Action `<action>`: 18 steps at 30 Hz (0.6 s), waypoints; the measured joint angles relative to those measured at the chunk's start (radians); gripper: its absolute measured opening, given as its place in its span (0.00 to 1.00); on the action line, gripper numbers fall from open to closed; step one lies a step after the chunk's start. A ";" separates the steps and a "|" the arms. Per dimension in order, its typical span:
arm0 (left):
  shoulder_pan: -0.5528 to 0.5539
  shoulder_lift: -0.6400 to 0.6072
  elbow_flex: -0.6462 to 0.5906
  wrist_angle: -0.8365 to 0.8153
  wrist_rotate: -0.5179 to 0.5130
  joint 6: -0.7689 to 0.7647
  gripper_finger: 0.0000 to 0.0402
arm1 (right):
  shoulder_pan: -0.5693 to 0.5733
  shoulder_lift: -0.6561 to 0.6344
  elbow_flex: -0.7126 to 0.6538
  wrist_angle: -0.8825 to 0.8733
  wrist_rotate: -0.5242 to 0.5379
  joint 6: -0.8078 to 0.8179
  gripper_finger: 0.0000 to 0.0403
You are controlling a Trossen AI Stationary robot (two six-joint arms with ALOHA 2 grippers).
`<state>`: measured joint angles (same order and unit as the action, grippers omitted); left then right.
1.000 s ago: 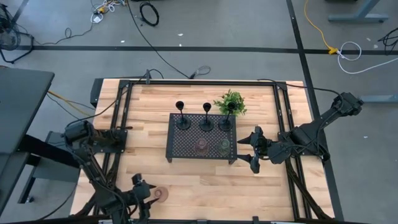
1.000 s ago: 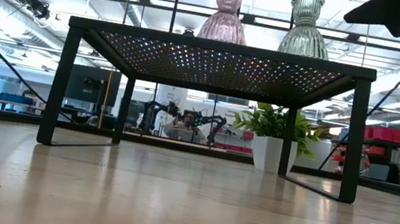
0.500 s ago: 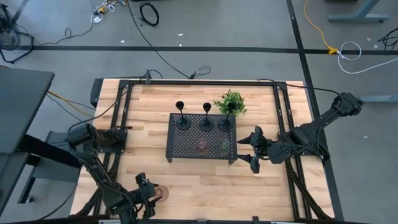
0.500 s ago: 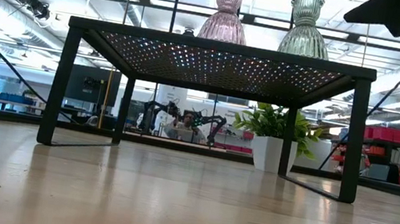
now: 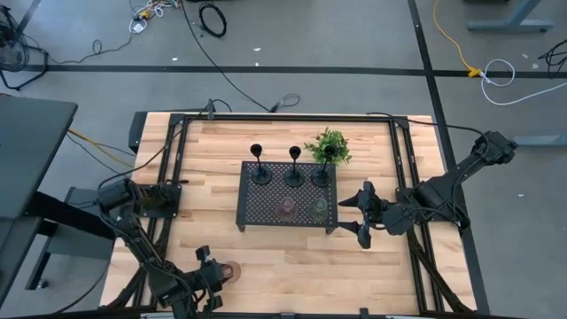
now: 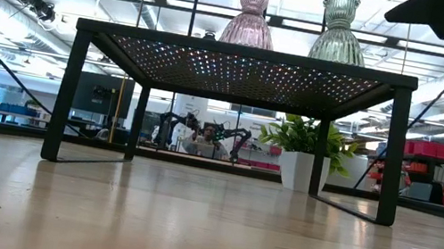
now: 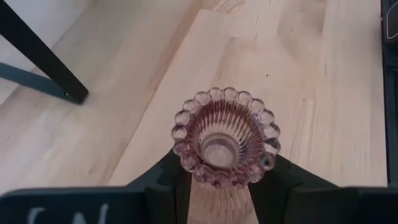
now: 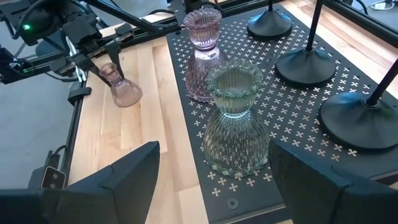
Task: Pick & Place candle stick holders
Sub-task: Put the pink candle holder on the shelf
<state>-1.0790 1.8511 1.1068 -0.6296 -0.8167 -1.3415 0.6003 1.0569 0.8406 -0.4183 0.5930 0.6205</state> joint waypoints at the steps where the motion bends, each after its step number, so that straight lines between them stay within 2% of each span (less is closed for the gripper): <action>1: 0.000 0.000 0.000 0.000 -0.003 0.000 0.31 | 0.000 0.000 0.000 0.000 -0.001 0.000 0.74; 8: 0.003 -0.021 0.002 -0.005 -0.022 0.008 0.31 | 0.000 0.000 0.000 -0.001 -0.004 0.000 0.74; 13: 0.005 -0.073 0.030 -0.003 -0.120 0.064 0.31 | 0.000 0.000 0.000 -0.001 -0.003 0.000 0.74; 18: 0.039 -0.135 0.082 -0.004 -0.148 0.163 0.31 | 0.000 0.000 0.000 -0.001 -0.001 0.000 0.74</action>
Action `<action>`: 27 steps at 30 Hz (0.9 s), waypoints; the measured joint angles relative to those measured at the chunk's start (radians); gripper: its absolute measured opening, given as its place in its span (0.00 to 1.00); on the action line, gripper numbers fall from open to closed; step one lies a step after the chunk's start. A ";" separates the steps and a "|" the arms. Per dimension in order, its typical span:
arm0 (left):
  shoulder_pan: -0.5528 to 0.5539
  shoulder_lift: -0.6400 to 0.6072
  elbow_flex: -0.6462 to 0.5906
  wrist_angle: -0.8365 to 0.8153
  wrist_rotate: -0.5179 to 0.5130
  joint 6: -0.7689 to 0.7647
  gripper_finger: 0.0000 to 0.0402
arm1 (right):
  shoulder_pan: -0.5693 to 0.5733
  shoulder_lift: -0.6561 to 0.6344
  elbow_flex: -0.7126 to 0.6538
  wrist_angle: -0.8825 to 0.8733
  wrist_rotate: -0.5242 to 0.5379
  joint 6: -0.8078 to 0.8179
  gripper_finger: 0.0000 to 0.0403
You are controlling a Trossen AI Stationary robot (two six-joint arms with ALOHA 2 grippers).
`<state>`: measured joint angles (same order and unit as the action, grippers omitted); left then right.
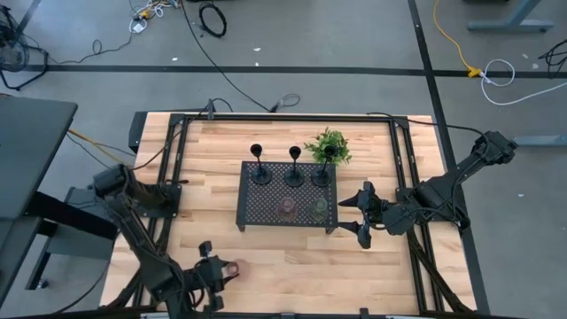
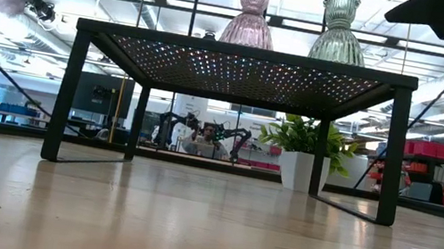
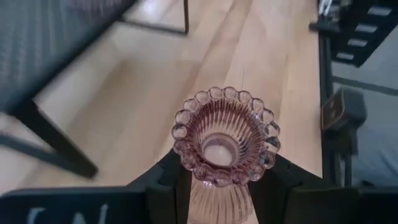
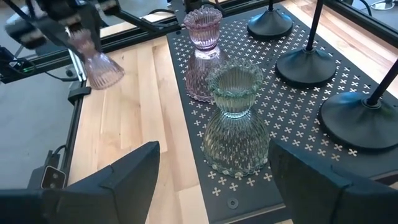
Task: Pick & Place candle stick holders
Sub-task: Put the pink candle holder on the shelf
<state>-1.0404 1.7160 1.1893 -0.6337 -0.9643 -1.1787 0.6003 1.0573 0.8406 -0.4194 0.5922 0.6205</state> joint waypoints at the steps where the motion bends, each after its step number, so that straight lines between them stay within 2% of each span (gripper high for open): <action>1: 0.012 -0.011 0.012 0.000 -0.007 0.032 0.31 | 0.000 0.000 0.000 0.000 0.000 0.000 0.74; 8: 0.104 -0.071 0.092 0.002 -0.049 0.251 0.31 | 0.000 0.000 0.000 0.008 -0.001 0.000 0.74; 16: 0.229 -0.114 0.152 0.001 -0.030 0.452 0.31 | 0.000 0.000 0.000 0.008 0.000 0.000 0.74; 27: 0.407 -0.128 0.154 -0.179 0.025 0.431 0.31 | 0.000 0.000 0.000 0.009 0.000 0.000 0.74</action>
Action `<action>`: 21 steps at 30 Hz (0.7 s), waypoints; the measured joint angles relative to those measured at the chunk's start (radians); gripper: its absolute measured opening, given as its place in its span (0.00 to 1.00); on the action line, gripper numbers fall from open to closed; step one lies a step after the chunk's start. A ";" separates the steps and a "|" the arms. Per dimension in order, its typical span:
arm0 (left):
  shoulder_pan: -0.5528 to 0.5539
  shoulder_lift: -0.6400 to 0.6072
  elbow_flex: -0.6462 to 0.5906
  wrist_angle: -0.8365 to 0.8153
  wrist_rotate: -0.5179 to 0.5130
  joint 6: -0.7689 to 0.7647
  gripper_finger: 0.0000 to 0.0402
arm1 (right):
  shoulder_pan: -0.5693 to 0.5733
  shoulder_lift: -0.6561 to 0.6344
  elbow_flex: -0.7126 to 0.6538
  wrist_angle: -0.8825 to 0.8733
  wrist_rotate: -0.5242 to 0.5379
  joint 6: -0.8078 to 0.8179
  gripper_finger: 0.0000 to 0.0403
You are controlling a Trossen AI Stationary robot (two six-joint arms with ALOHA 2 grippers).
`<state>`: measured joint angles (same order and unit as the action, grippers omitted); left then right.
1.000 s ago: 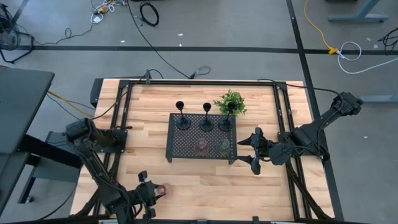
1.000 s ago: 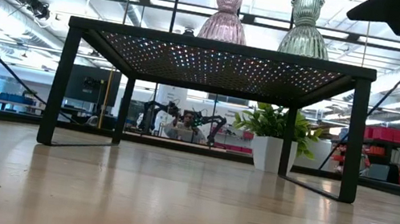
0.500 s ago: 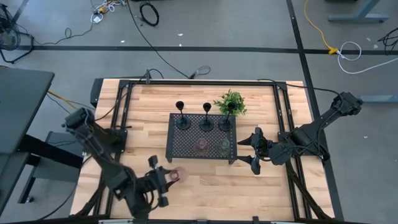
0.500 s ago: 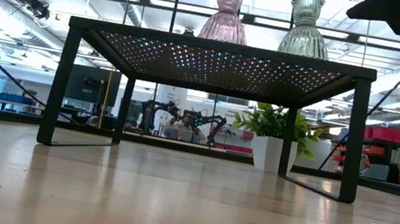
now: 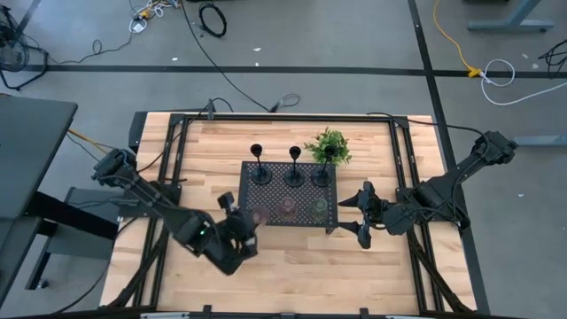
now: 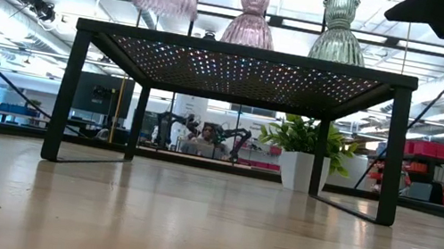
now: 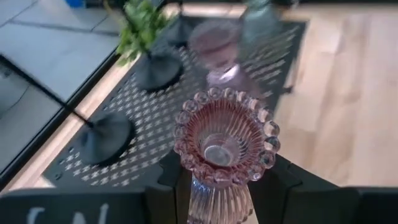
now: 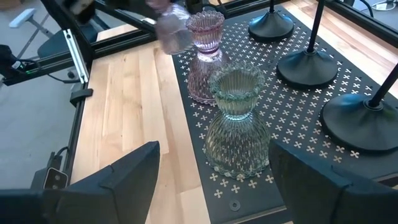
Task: Pick & Place candle stick holders
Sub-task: Put the pink candle holder on the shelf
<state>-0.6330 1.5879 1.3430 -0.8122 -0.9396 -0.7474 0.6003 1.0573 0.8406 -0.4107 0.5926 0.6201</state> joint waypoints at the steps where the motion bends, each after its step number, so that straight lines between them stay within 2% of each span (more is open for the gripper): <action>1: 0.015 0.000 0.000 -0.014 0.011 0.000 0.31 | 0.000 0.000 0.000 0.000 0.000 0.000 0.74; 6: 0.091 -0.008 0.000 -0.032 0.085 0.001 0.31 | 0.000 0.000 0.000 -0.001 0.000 0.000 0.74; 11: 0.145 -0.013 0.000 -0.052 0.106 0.006 0.31 | 0.000 0.000 0.000 -0.002 -0.003 0.000 0.74; 21: 0.164 -0.013 0.000 -0.034 0.141 0.018 0.31 | 0.000 0.000 0.000 -0.004 -0.008 0.000 0.74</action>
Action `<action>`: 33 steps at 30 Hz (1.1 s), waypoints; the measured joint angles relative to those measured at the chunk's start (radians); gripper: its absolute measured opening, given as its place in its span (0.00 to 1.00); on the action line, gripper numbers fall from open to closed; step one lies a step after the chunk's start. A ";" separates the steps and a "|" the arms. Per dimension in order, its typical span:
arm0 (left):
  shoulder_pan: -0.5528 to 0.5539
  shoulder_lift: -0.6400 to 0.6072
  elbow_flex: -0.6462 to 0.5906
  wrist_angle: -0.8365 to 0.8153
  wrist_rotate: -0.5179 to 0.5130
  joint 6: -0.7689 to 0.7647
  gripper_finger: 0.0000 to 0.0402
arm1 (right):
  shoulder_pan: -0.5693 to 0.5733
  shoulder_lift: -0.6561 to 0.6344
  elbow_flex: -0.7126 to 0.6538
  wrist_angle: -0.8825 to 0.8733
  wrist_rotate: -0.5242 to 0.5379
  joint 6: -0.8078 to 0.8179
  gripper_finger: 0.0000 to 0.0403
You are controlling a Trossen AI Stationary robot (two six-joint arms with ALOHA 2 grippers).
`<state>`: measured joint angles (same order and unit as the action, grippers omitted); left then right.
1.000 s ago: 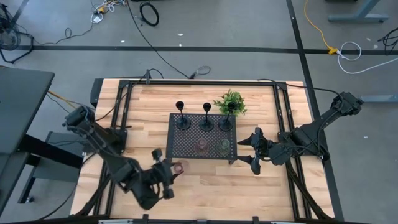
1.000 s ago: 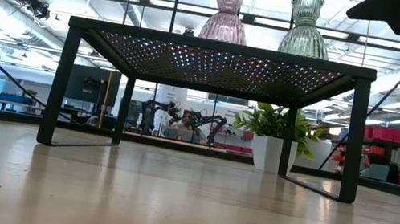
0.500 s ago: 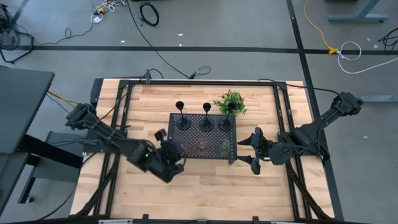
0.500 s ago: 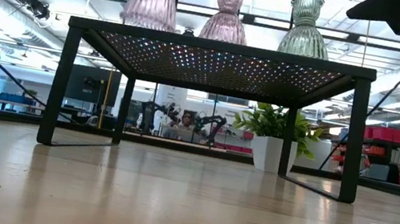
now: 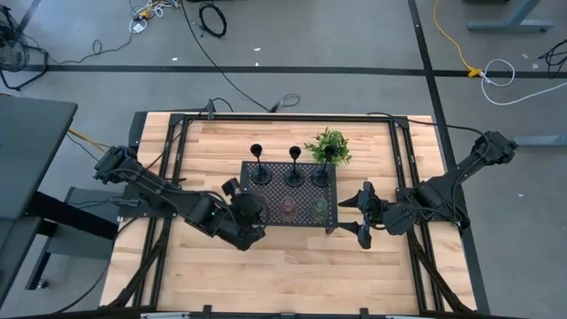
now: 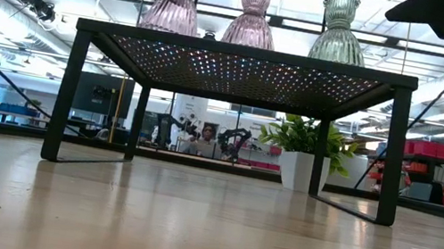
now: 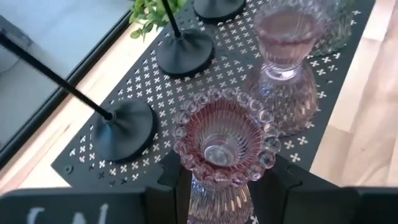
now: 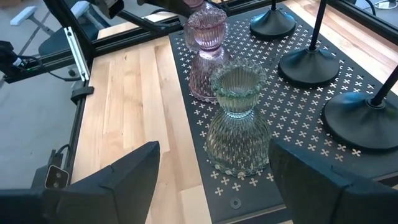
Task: Pick & Place candle stick holders
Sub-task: Put the pink candle holder on the shelf
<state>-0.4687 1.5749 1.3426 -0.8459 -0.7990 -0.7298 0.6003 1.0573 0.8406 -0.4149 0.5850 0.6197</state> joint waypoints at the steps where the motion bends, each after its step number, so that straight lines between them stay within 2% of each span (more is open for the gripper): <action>1: -0.001 0.000 0.000 0.003 -0.002 0.007 0.31 | 0.000 0.000 0.000 0.000 0.000 0.000 0.74; 8: 0.006 -0.029 -0.002 -0.008 0.004 0.035 0.31 | 0.000 0.000 0.000 0.000 0.000 0.000 0.74; 19: 0.006 -0.143 -0.023 -0.032 -0.022 0.027 0.31 | 0.000 0.000 0.000 -0.008 0.000 0.000 0.74; 25: 0.006 -0.254 -0.188 0.016 -0.009 -0.049 0.31 | 0.000 0.000 0.000 -0.010 0.000 0.000 0.74; 30: -0.026 -0.383 -0.371 0.257 0.004 0.006 0.31 | 0.000 0.000 0.000 -0.014 0.000 -0.004 0.74; 33: -0.032 -0.447 -0.473 0.409 0.058 0.032 0.31 | 0.000 0.000 0.000 -0.014 0.000 -0.002 0.74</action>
<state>-0.5005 1.1275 0.8698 -0.4372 -0.7410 -0.6976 0.6003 1.0569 0.8406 -0.4290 0.5854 0.6172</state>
